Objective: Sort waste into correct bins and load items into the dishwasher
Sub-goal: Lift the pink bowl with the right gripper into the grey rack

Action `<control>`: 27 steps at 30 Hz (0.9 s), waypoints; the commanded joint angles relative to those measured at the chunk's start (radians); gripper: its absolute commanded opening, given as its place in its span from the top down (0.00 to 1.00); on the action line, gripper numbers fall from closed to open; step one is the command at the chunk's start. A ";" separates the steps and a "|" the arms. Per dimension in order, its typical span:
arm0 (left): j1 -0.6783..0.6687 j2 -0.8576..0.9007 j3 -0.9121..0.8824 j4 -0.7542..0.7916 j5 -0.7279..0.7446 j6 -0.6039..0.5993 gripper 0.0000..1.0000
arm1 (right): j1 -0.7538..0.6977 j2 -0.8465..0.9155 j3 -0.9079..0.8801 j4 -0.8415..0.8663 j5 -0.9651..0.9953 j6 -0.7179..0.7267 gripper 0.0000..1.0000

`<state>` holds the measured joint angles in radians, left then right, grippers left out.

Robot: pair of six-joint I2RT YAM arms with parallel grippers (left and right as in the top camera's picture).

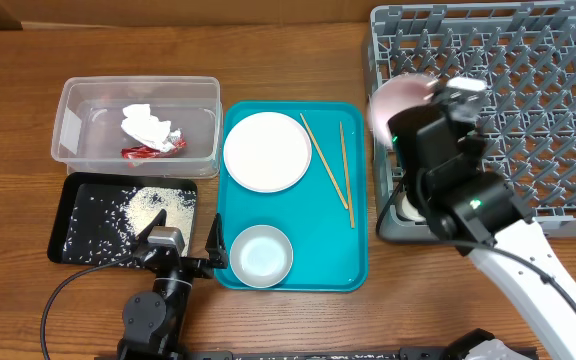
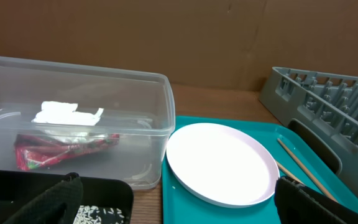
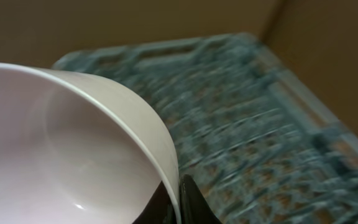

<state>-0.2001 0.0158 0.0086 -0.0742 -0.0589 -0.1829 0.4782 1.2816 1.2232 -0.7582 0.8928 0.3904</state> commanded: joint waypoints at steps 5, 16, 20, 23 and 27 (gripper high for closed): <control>0.003 -0.009 -0.004 0.002 0.007 -0.004 0.00 | -0.206 0.100 0.013 0.191 0.387 -0.139 0.96; 0.003 -0.009 -0.004 0.002 0.007 -0.004 0.00 | -0.382 0.312 0.013 0.206 0.285 -0.163 0.96; 0.003 -0.009 -0.004 0.002 0.007 -0.004 0.00 | -0.383 0.365 0.013 0.215 0.283 -0.164 0.96; 0.003 -0.009 -0.004 0.002 0.007 -0.004 0.00 | -0.383 0.412 0.013 0.216 0.283 -0.164 0.96; 0.003 -0.009 -0.004 0.002 0.007 -0.004 0.00 | -0.382 0.485 0.013 0.215 0.283 -0.164 0.96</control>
<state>-0.2001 0.0158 0.0086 -0.0746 -0.0589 -0.1829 0.0933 1.7210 1.2232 -0.5488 1.1748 0.2306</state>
